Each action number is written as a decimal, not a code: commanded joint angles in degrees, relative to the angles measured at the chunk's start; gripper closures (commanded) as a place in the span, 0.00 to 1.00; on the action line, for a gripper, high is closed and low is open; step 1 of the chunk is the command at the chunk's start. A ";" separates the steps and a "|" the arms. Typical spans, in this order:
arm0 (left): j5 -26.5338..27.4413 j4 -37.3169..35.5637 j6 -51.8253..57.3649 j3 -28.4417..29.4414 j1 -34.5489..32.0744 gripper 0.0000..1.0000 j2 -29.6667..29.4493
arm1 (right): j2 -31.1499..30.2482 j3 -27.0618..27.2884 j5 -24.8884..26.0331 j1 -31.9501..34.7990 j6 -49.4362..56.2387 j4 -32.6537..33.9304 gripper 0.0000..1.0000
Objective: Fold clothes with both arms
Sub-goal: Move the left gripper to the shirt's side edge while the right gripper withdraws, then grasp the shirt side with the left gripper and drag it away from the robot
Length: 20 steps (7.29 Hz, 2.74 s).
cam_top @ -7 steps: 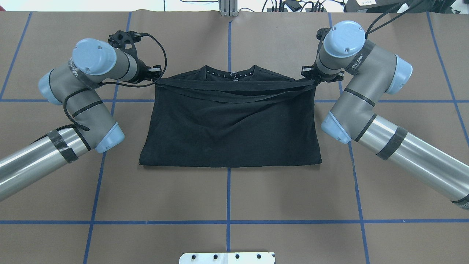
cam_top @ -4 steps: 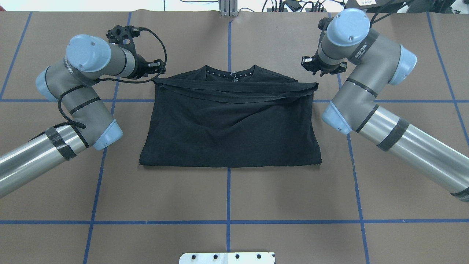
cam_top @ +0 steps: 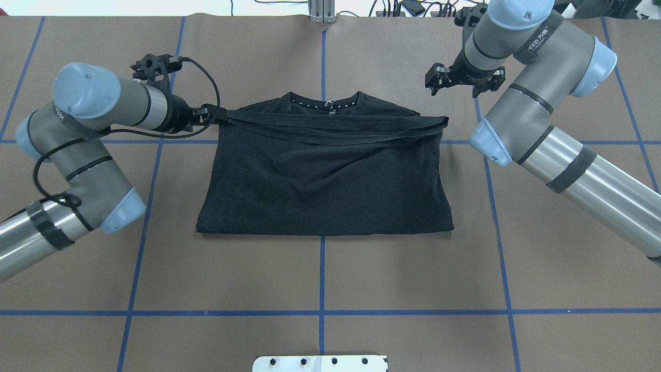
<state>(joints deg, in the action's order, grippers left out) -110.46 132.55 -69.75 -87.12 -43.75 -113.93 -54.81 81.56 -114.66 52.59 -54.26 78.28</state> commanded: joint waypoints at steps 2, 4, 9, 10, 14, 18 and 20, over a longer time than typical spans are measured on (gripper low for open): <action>-0.64 2.52 -1.53 -10.41 7.78 0.00 10.98 | -0.48 0.70 -0.13 0.06 0.65 -0.24 0.00; 1.10 2.71 -1.44 -11.58 12.08 0.00 12.06 | -0.65 0.70 -0.13 0.06 0.65 -0.41 0.00; 3.23 2.63 -1.18 -10.52 14.13 0.23 12.94 | -1.27 2.37 0.05 -0.03 0.48 -0.33 0.00; 3.23 2.63 -1.18 -10.52 14.13 0.35 12.94 | -1.27 2.37 0.05 -0.03 0.39 -0.41 0.00; 2.44 2.63 -1.44 -11.49 14.13 1.00 12.86 | -1.53 2.28 0.14 -0.03 0.30 -0.41 0.00; 1.83 2.54 0.48 -11.67 13.34 1.00 15.13 | -1.62 2.28 0.23 -0.29 0.12 -0.41 0.00; 1.82 1.84 12.55 -10.01 7.31 1.00 15.84 | -1.71 2.19 0.31 -0.47 0.12 -0.41 0.00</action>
<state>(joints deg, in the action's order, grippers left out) -108.56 134.86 -64.38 -98.26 -32.56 -98.49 -56.48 83.79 -114.41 52.25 -54.13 77.87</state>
